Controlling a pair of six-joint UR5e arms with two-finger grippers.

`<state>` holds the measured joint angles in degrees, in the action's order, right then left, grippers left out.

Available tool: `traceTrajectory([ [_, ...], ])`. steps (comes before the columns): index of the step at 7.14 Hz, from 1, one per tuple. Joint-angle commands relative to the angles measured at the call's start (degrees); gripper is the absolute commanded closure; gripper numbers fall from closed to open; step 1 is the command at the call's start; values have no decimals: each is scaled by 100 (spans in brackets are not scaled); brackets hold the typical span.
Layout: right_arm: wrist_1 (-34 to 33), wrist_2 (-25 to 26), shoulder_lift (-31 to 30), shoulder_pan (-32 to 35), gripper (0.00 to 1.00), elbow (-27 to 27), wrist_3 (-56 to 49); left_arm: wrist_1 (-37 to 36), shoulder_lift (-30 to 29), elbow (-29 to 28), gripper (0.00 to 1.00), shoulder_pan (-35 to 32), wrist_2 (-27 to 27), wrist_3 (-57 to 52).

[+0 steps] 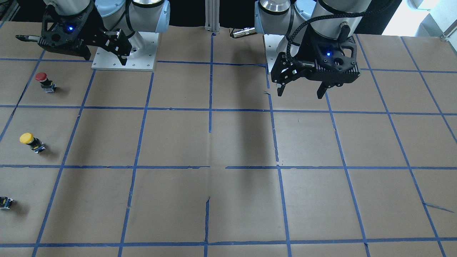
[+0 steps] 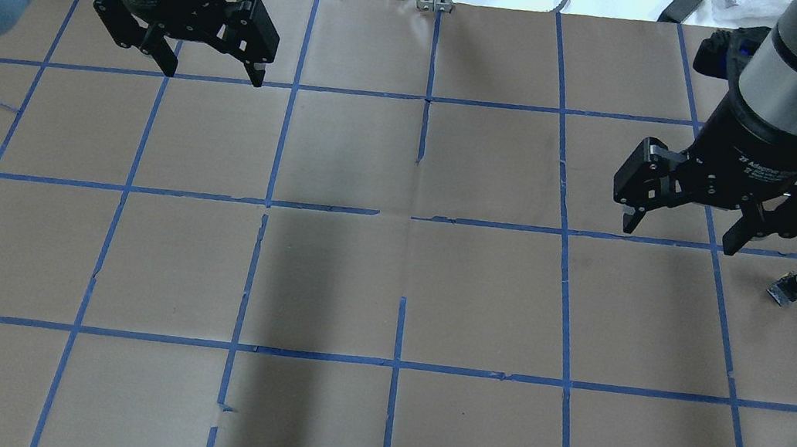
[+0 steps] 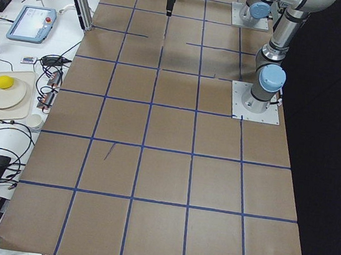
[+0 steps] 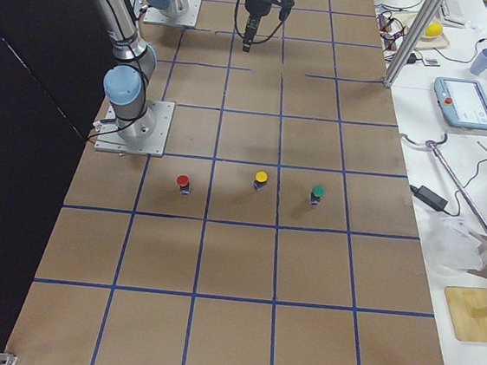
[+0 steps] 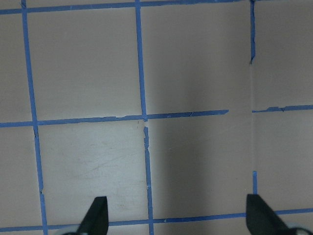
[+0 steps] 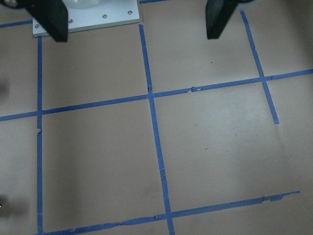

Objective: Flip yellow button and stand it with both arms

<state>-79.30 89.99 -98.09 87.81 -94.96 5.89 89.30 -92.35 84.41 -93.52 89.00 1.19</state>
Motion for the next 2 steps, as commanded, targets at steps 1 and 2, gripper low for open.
traceTrajectory([
  [1, 3, -7, 1, 0, 0, -5, -62, 0, -2, 5, 0, 17, 4, 4],
  [2, -6, -7, 9, 0, 0, -5, -53, 0, -2, 5, 0, 18, -5, 4],
])
